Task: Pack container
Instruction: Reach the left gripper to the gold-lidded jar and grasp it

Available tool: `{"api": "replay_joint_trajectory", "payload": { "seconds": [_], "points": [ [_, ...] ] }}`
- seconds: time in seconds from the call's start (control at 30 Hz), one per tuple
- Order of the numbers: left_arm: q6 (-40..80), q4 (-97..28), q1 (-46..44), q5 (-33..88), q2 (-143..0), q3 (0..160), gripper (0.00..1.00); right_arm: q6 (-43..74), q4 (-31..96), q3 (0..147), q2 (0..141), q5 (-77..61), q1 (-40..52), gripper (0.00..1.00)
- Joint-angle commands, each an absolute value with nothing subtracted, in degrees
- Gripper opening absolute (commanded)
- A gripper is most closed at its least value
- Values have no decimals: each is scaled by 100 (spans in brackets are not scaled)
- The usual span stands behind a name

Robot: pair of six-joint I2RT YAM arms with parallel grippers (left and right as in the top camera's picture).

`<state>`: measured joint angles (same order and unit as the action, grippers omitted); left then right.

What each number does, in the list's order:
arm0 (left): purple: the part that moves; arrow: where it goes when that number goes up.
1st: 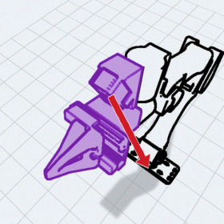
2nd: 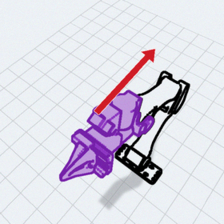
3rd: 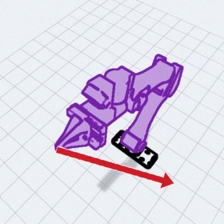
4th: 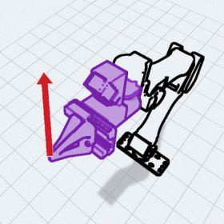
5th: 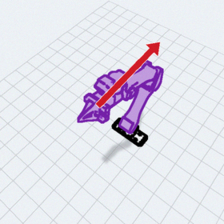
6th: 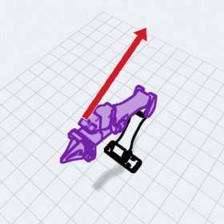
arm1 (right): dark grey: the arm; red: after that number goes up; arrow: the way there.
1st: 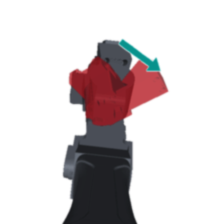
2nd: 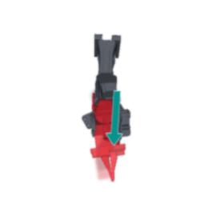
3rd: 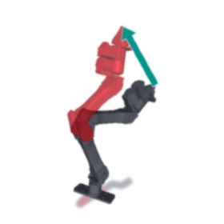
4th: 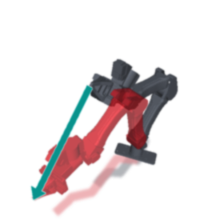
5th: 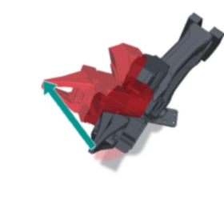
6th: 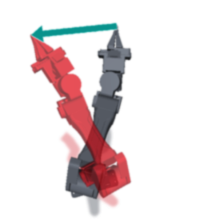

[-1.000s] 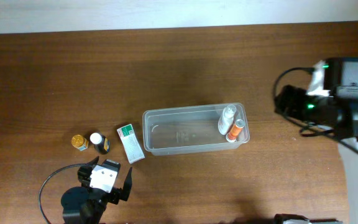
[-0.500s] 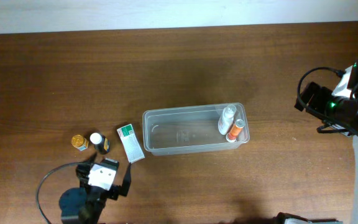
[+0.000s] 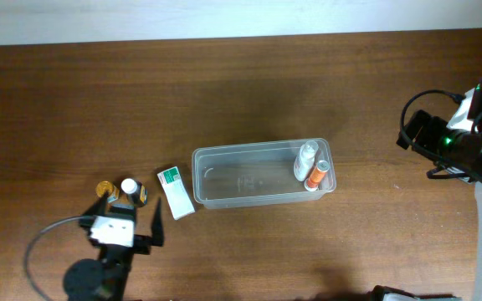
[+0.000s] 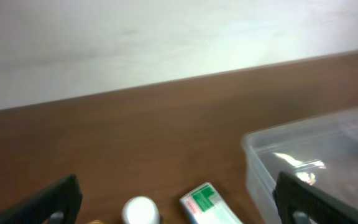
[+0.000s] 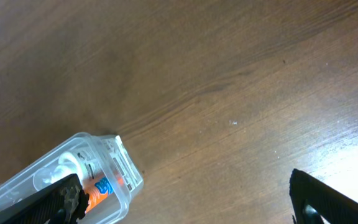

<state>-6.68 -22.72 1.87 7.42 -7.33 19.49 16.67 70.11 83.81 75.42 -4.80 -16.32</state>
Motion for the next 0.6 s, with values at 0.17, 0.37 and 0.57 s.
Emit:
{"api": "replay_joint_trajectory", "payload": {
  "seconds": [0.17,0.37,0.57],
  "points": [
    [-416,-3887,222,-635,-3291,4403,100,1699,6984,8433,7570,-445,-1651,99],
    [-432,-4746,281,-648,-5054,5905,99,1697,6984,8433,7570,-445,-1651,98],
    [-432,-5376,976,-80,-5907,6976,100,1699,6984,8433,7570,-445,-1653,98]
  ]
}}
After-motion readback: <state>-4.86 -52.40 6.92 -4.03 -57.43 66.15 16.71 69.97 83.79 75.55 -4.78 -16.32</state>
